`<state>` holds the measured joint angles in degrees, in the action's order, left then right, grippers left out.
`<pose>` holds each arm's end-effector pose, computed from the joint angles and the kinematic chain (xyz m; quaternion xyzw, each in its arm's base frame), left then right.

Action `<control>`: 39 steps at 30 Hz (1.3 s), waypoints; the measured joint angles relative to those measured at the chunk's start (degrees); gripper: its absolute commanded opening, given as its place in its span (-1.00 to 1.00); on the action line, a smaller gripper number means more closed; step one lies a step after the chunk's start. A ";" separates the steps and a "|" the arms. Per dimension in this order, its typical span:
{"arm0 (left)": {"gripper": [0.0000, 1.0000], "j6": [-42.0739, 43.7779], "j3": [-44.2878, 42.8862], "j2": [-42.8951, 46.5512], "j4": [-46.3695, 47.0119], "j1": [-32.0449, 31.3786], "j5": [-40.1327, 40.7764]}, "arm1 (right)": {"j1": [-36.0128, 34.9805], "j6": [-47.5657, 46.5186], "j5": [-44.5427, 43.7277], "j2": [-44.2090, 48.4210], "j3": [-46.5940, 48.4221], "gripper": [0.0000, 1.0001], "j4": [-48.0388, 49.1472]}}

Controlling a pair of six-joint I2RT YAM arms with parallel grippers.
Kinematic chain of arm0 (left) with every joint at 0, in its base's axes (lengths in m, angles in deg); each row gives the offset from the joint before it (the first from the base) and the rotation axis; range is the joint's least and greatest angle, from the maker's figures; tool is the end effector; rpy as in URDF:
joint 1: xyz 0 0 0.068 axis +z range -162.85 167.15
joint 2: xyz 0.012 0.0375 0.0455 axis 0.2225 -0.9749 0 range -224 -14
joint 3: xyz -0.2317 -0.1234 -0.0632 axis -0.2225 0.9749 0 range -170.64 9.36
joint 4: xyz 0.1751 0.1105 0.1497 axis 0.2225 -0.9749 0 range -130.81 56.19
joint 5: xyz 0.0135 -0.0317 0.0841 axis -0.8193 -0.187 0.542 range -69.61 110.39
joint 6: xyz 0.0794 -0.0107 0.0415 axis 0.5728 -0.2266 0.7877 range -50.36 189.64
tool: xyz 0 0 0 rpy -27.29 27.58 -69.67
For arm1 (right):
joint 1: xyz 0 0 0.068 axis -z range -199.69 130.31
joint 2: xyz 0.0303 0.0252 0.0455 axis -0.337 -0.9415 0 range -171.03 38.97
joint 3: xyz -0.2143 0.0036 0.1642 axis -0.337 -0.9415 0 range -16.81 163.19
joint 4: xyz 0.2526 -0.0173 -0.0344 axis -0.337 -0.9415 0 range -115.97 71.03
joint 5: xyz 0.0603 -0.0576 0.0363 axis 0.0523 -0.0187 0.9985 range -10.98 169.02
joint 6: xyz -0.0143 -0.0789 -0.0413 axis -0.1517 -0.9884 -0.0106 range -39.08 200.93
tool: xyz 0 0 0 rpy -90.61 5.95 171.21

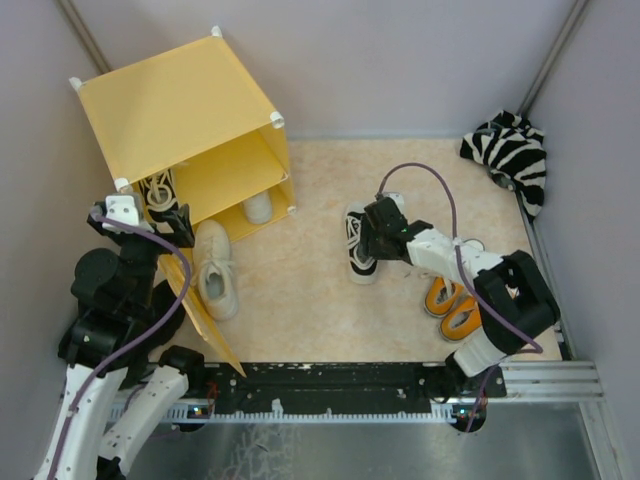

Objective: Place and organize the shoes in the shoe cabinet

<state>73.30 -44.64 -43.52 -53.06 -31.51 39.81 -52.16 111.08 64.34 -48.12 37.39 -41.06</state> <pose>0.1360 -0.0177 0.4092 0.0062 0.6759 0.0177 0.7367 0.2868 0.1584 0.1706 0.0194 0.9464 0.0510 0.3183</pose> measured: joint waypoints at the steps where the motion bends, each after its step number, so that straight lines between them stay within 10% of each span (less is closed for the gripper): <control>1: 0.99 0.20 0.02 0.00 0.00 0.00 0.00 | 0.00 -0.09 1.14 -0.87 -0.28 0.28 1.07; 7: 0.99 0.92 0.09 0.00 0.02 0.00 0.02 | 0.04 0.33 5.44 -3.65 -2.82 0.22 6.05; 11: 0.99 1.11 0.15 0.00 0.15 0.00 0.02 | 0.13 0.15 7.04 -4.98 -2.80 -1.00 8.02; 39: 0.99 1.31 -3.72 -0.37 -2.75 0.00 3.13 | -19.32 -5.09 9.60 7.89 14.62 -1.00 -12.74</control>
<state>74.61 -48.35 -43.89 -55.81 -31.51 42.93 -71.48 105.98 73.94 -40.23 52.01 -53.80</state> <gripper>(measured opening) 0.995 0.176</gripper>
